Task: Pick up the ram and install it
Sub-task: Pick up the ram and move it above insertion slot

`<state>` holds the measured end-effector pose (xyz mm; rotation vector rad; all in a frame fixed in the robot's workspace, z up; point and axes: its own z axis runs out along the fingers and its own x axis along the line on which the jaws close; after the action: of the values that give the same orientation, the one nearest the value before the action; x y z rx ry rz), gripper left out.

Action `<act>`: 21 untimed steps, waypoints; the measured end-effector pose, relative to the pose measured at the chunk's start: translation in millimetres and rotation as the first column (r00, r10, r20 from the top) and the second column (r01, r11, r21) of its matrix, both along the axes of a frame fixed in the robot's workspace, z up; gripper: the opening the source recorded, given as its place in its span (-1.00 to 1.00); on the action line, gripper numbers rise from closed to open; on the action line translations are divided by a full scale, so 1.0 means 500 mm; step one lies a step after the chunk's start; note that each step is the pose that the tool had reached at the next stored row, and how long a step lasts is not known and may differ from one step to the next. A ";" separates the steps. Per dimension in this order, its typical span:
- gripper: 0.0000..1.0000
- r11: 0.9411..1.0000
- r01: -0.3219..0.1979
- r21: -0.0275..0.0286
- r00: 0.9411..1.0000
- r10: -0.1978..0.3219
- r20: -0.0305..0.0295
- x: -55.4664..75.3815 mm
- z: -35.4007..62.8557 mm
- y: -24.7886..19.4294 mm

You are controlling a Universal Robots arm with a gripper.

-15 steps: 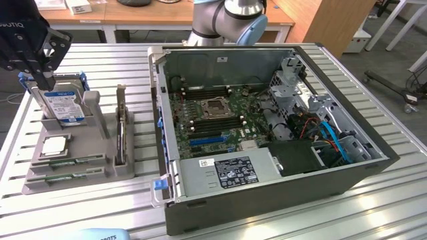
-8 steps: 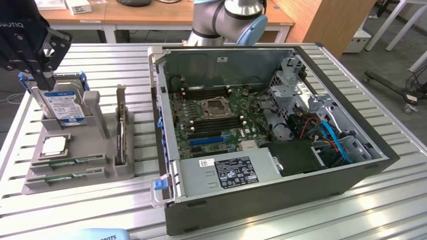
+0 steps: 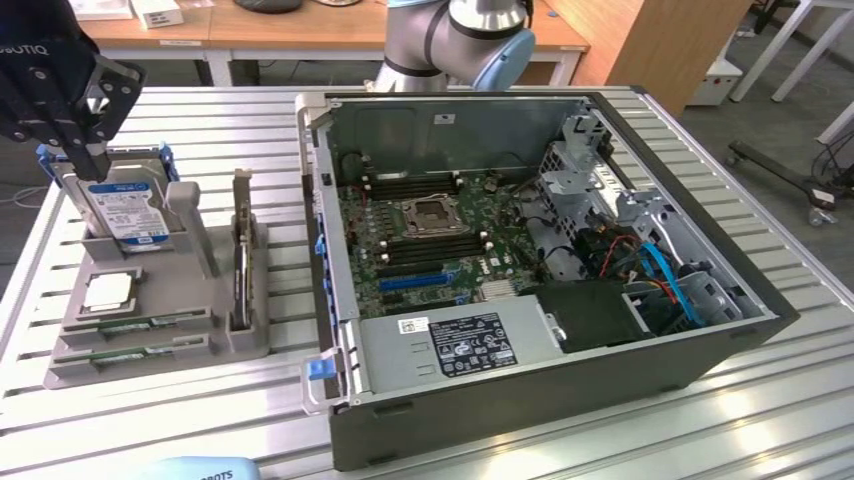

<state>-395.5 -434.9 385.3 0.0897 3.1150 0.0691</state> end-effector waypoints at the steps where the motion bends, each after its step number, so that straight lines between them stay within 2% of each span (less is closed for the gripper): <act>1: -0.80 1.000 -0.009 0.000 1.000 0.009 0.000 0.000 0.000 0.0000; 7: -0.80 0.998 -0.069 0.000 0.998 0.069 0.000 0.000 0.000 -0.0001; 12: -0.80 0.991 -0.130 0.000 0.991 0.130 0.000 0.000 0.000 -0.0001; 17: -0.80 0.979 -0.204 0.000 0.979 0.204 0.000 0.000 0.000 0.0000; 21: -0.80 0.964 -0.266 0.000 0.964 0.266 0.000 0.000 0.000 -0.0001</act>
<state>-395.4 -434.9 385.1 -0.3301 3.1049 0.0737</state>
